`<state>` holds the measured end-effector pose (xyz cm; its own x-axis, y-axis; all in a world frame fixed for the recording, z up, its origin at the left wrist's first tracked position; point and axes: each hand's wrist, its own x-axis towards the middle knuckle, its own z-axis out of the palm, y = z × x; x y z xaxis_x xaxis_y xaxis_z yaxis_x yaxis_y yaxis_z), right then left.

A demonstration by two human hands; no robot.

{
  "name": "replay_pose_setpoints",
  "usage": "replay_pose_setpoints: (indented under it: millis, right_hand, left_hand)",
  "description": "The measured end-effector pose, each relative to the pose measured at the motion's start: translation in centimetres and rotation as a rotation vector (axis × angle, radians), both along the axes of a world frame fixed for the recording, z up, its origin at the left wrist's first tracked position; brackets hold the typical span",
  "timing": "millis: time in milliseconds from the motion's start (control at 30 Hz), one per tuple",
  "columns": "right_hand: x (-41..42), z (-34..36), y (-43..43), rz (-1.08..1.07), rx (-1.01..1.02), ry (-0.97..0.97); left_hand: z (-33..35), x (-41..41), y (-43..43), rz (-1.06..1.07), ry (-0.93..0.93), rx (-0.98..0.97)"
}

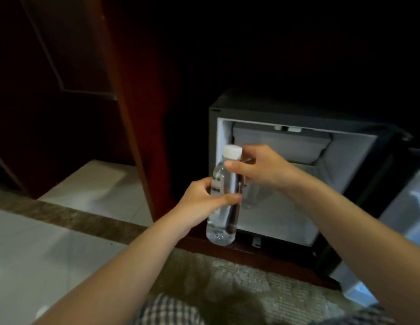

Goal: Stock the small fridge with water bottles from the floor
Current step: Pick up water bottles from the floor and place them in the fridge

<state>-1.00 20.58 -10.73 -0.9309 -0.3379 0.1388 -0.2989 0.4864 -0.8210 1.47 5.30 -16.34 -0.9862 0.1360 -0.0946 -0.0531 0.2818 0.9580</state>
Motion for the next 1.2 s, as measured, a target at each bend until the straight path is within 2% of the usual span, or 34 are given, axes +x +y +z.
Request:
replay_pose_setpoints:
  millis: [100, 333, 533, 633, 867, 967, 1067, 1200]
  right_hand:
    - [-0.7, -1.4, 3.6, -0.069, 0.052, -0.048]
    - [-3.7, -5.5, 8.8, -0.161, -0.016, -0.139]
    - [-7.7, -8.9, 10.7, -0.231, 0.251, -0.068]
    - [-9.1, -10.9, 11.3, -0.274, 0.353, -0.048]
    - [-11.3, -16.4, 11.0, -0.333, 0.409, -0.080]
    - [-11.9, -18.1, 11.5, -0.327, 0.459, -0.028]
    - [-12.6, -19.2, 12.2, -0.341, 0.475, -0.015]
    - [-13.5, -20.8, 12.6, -0.354, 0.479, -0.014]
  left_hand:
    - [-1.1, -1.8, 3.3, -0.104, -0.040, -0.026]
    - [-5.2, -6.9, 9.1, -0.182, -0.107, -0.115]
    - [-8.3, -10.5, 12.4, -0.191, -0.132, -0.220]
    - [-9.6, -12.4, 12.7, -0.251, -0.142, -0.350]
    - [-14.5, -16.2, 12.4, -0.352, -0.185, -0.535]
    - [-16.0, -17.3, 12.2, -0.370, -0.139, -0.501]
    - [-17.3, -18.2, 12.4, -0.387, -0.178, -0.429]
    - [-19.9, -18.8, 13.7, -0.255, -0.416, -0.204]
